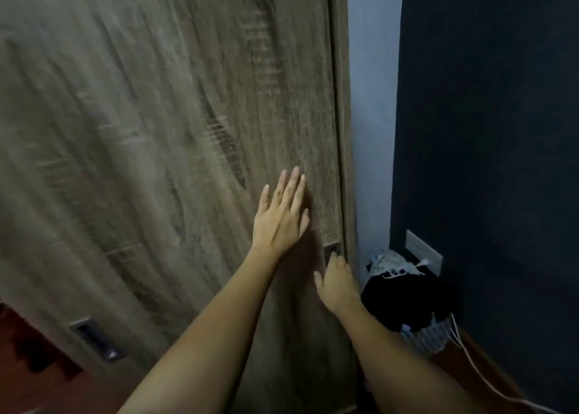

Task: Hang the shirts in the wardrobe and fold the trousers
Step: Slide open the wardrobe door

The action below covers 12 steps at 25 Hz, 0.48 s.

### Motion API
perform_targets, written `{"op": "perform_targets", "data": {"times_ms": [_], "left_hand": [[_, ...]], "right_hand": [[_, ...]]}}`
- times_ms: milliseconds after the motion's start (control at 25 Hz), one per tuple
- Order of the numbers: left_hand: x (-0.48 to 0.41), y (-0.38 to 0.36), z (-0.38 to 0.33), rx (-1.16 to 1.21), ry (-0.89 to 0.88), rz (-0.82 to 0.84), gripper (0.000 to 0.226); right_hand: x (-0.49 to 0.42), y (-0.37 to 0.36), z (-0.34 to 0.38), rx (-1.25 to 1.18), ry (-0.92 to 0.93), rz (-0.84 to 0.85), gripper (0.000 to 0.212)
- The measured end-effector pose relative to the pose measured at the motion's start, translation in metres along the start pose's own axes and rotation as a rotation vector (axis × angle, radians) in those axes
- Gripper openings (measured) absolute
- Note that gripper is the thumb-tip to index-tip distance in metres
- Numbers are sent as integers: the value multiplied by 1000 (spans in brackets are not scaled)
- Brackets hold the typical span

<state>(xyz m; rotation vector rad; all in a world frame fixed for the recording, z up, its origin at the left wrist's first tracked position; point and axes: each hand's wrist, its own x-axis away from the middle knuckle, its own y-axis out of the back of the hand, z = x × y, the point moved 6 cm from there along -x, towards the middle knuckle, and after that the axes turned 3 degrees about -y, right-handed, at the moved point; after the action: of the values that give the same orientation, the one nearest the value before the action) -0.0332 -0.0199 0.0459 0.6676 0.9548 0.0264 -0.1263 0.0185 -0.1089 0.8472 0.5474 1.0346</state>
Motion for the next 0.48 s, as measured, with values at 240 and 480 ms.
{"op": "perform_targets", "data": {"times_ms": [240, 480], "left_hand": [[-23, -47, -14, -107, 1, -99, 68], [-17, -50, -1, -208, -100, -203, 64]], "right_hand": [[-38, -33, -18, -90, -37, 11, 60], [-48, -41, -16, -113, -4, -212, 32]]}}
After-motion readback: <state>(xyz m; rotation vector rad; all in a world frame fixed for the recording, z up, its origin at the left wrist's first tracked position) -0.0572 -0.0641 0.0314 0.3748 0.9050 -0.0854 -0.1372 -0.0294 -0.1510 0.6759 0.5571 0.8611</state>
